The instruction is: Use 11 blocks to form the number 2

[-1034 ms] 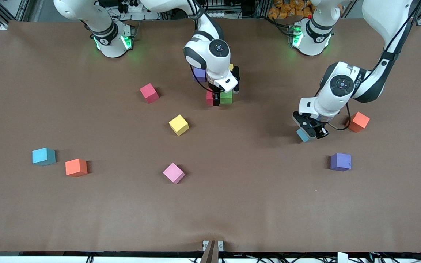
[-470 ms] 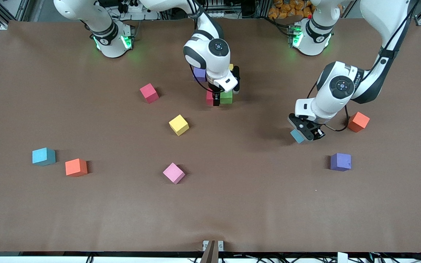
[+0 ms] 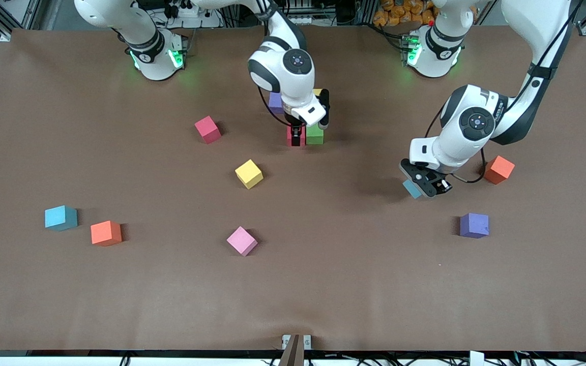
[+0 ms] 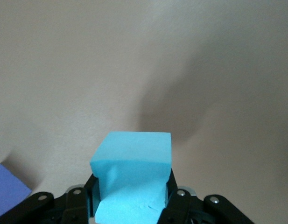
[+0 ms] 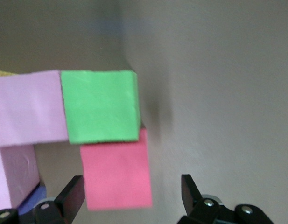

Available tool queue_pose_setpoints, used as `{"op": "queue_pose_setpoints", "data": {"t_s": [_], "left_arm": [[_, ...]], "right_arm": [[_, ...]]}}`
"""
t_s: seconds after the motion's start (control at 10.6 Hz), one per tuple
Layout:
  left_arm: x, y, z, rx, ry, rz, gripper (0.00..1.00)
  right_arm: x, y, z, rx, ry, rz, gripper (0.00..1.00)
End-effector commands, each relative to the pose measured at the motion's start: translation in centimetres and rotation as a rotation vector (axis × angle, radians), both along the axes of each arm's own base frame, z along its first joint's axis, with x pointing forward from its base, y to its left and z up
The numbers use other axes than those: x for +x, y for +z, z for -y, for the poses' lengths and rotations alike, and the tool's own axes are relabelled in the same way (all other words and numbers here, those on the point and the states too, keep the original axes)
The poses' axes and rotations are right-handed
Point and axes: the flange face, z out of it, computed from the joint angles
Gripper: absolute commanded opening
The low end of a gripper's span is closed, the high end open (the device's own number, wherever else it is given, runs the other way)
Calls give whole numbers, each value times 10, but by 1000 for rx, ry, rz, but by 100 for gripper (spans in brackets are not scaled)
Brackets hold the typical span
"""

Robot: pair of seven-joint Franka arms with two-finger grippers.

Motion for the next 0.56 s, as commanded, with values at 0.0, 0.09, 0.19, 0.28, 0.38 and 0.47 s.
{"op": "queue_pose_setpoints", "data": {"t_s": [0.0, 0.09, 0.19, 0.28, 0.38, 0.47], "left_arm": [[-3, 24, 23, -24, 44, -31, 43], [-6, 27, 36, -33, 67, -36, 43], [-9, 31, 48, -44, 104, -39, 42], [-15, 34, 66, -63, 141, -47, 42], [-21, 37, 83, -79, 188, -56, 42], [-30, 39, 102, -83, 233, -61, 42]], "right_arm": [[10, 53, 43, -5, -48, -38, 97], [26, 77, 60, 5, -86, -40, 97], [45, 101, 83, 14, -121, -42, 99], [69, 119, 111, 24, -180, -42, 99], [88, 135, 136, 29, -238, -44, 100], [107, 148, 157, 31, -294, -47, 100]]}}
